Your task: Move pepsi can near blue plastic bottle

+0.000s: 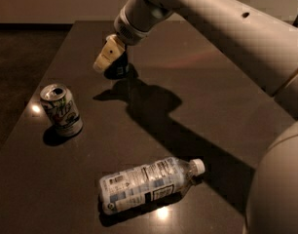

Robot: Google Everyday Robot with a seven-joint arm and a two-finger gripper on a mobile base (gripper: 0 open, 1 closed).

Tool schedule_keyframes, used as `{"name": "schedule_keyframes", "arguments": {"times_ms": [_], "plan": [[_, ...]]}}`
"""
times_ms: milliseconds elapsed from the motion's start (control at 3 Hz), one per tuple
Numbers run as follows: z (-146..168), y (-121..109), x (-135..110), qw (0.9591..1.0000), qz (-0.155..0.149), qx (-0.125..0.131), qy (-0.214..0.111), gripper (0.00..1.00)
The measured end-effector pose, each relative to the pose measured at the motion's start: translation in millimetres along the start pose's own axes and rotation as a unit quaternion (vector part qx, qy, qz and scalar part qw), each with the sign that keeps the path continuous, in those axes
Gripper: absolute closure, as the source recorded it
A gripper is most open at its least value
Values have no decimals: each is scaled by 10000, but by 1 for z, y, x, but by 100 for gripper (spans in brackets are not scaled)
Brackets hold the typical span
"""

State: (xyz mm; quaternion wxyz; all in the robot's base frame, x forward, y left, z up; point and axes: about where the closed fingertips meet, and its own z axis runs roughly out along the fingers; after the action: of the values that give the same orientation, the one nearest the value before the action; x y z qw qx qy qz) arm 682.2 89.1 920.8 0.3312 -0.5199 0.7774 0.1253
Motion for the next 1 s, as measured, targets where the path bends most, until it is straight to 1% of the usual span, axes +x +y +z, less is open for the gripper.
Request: {"name": "schedule_keyframes", "arguments": {"times_ms": [333, 667, 1000], "plan": [[12, -8, -3, 10000, -2, -55, -22, 25], [14, -12, -5, 9999, -9, -109, -43, 47], [7, -12, -7, 9998, -69, -177, -80, 71]]}}
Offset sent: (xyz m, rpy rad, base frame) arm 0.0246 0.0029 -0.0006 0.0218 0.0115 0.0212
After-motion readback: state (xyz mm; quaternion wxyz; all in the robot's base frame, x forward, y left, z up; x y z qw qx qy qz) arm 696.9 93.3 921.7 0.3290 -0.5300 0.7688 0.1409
